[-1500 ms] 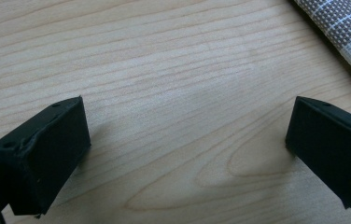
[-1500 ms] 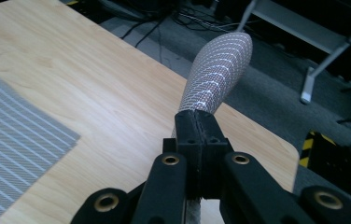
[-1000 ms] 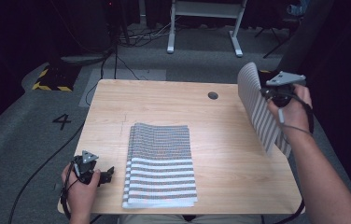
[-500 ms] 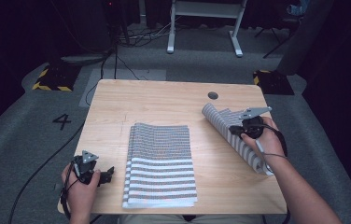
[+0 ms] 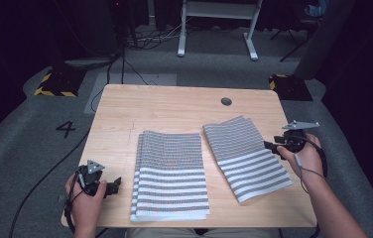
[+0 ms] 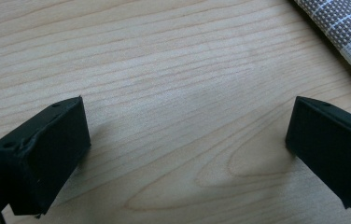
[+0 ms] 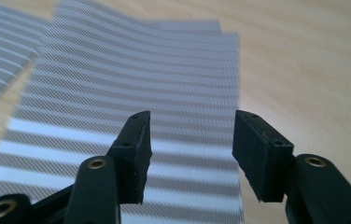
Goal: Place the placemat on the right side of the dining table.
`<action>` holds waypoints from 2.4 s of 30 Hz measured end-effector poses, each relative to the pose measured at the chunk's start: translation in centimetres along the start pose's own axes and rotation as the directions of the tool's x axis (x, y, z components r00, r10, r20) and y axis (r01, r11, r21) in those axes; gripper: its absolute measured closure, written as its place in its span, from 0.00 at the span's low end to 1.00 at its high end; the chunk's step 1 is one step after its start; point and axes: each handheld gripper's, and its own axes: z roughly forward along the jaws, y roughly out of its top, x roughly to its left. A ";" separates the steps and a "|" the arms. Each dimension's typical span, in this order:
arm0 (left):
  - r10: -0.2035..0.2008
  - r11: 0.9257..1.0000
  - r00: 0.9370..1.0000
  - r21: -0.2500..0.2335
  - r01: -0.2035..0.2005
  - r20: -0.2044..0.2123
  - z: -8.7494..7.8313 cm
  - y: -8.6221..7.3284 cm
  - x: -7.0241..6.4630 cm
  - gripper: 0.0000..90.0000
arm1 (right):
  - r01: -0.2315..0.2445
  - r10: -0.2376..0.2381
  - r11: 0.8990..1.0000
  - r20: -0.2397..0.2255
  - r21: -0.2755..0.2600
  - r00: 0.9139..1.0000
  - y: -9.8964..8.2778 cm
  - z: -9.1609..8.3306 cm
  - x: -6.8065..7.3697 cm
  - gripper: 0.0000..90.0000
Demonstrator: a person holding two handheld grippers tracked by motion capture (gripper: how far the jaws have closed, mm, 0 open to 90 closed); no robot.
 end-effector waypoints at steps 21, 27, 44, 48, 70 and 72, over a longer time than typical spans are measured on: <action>-0.001 1.000 1.000 -0.001 0.001 0.000 0.0 0.0 0.0 0.00 | -0.108 0.096 0.978 0.074 0.179 0.993 -6.5 3.6 -1.3 0.52; -0.004 1.000 1.000 -0.001 0.004 -0.001 0.0 0.0 0.0 0.00 | -0.063 0.053 0.981 0.057 0.183 0.997 -6.3 3.5 -0.6 0.71; -0.004 1.000 1.000 -0.002 0.004 -0.002 0.0 0.0 0.0 0.00 | 0.214 -0.214 0.976 0.014 0.026 0.977 -1.5 -2.4 5.2 0.97; -0.004 1.000 1.000 -0.002 0.004 -0.001 0.0 0.0 0.0 0.00 | 0.280 -0.281 0.960 -0.037 -0.021 0.959 -0.7 -3.6 8.2 0.97; -0.004 1.000 1.000 0.000 0.004 -0.001 0.0 0.0 0.0 0.00 | 0.402 -0.401 0.911 -0.426 -0.093 0.811 -2.8 -1.4 20.6 0.96; -0.004 1.000 1.000 -0.002 0.004 -0.002 0.0 0.0 0.0 0.00 | 0.417 -0.399 0.907 -0.454 -0.067 0.796 -3.1 -1.2 21.3 0.86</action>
